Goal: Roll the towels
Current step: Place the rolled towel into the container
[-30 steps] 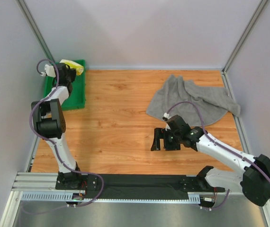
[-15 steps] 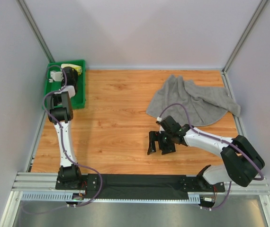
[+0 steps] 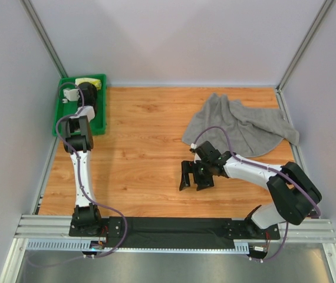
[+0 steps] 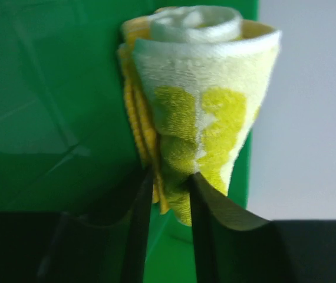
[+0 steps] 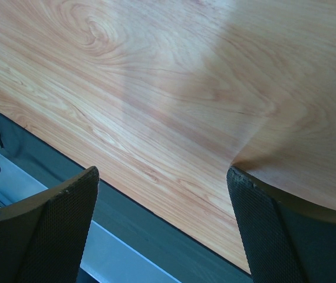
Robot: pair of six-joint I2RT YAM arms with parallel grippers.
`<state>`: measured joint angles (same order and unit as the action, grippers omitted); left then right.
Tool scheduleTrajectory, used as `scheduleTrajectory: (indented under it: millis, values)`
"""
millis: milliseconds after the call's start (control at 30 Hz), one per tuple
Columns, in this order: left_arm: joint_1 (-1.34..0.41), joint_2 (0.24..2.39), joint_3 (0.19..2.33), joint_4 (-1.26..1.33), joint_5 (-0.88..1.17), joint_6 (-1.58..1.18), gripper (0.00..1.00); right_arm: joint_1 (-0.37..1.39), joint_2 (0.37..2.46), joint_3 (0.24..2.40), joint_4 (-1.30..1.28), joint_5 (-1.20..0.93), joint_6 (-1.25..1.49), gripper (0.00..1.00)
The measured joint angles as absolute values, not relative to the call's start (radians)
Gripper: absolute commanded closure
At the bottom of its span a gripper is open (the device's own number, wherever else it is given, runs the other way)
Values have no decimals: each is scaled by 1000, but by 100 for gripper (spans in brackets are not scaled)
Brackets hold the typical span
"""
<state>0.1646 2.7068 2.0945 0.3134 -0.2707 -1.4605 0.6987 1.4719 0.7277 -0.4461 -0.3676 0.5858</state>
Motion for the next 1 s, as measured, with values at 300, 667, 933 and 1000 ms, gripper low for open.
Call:
scheduleTrajectory:
  millis: [300, 667, 933, 1000]
  values:
    - [167, 2582, 1929, 348, -205, -1512, 21, 699, 1377, 685, -488, -300, 582, 9]
    - [167, 2217, 1491, 325, -173, -1506, 1, 699, 1102, 682, -670, -176, 574, 8]
    - [167, 1761, 1102, 332, 76, -1373, 1, 699, 1039, 826, -806, -68, 554, 8]
    - [160, 1645, 1021, 301, 139, -1324, 1, 699, 1048, 884, -832, -21, 555, 8]
